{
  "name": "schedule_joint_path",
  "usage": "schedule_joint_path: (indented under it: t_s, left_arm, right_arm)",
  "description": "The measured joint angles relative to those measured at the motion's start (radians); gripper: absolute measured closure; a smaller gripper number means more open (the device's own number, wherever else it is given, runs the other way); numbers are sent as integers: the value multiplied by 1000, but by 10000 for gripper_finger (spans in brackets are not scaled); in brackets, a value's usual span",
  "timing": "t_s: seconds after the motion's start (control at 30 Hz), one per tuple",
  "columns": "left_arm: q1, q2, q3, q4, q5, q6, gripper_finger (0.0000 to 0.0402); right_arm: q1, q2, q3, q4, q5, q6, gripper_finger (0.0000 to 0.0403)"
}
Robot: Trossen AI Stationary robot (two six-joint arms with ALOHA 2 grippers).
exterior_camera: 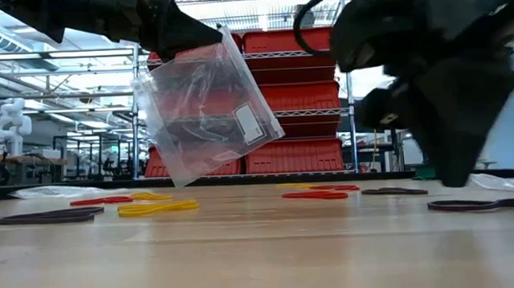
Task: Sort rubber bands
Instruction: Put the bottom right purple rubber band into the zip bag
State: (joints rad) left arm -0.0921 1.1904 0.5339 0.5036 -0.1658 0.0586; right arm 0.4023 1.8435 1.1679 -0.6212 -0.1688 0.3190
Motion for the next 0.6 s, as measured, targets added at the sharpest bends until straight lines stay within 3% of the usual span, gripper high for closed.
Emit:
schedule_joint_path:
  t_s: [0.17, 0.33, 0.47, 0.6]
  left_arm:
    - [0, 0, 0, -1, 0, 0, 402]
    - [0, 0, 0, -8, 0, 0, 402]
    - [0, 0, 0, -7, 0, 0, 402]
    - [0, 0, 0, -8, 0, 0, 402]
  right_arm:
    - [-17, -12, 0, -87, -13, 14, 389]
    - [-15, -13, 0, -148, -8, 2, 340]
    - [-16, -11, 0, -139, 44, 5, 306]
    - [-30, -11, 0, -138, 114, 5, 297]
